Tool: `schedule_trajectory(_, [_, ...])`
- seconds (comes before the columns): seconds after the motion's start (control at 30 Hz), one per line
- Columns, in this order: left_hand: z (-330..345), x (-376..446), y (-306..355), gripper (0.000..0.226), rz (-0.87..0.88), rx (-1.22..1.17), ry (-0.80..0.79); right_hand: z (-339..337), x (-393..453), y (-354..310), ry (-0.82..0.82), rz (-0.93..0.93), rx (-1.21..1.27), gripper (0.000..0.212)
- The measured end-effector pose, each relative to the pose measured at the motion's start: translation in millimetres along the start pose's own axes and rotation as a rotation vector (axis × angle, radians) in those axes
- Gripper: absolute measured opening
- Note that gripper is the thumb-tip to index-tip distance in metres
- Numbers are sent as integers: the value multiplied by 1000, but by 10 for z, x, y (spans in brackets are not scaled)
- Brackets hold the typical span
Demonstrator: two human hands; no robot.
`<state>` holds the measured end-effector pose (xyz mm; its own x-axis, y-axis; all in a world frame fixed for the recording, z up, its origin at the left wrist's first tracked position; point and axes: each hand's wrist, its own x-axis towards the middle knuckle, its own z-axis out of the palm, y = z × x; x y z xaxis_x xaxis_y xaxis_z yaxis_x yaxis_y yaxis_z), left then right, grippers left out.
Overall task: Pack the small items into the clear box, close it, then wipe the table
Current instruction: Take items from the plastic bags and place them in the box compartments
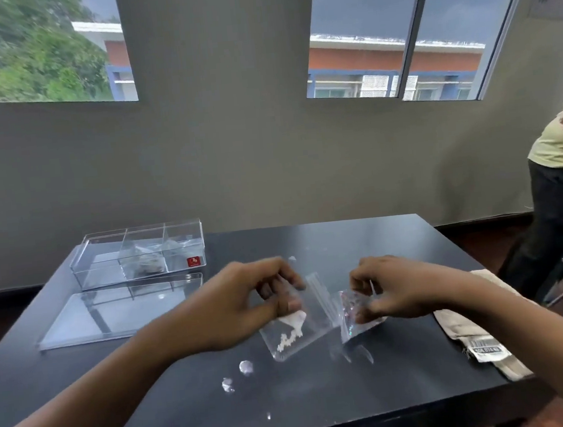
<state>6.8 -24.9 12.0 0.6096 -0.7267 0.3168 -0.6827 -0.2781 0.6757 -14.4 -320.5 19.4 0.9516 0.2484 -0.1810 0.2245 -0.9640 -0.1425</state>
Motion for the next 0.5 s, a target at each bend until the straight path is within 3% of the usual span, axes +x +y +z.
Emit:
schedule_trajectory(0.13, [-396, 15, -154, 13, -99, -66, 281, -286, -2, -131, 41, -37, 32, 31])
schedule_trajectory(0.33, [-1136, -57, -606, 17, -248, 4, 695, -725, 340, -442, 283, -166, 193, 26])
schedule_trajectory(0.5, [-1502, -271, -1119, 23, -420, 55, 960, -802, 853, -864, 508, -184, 402, 35])
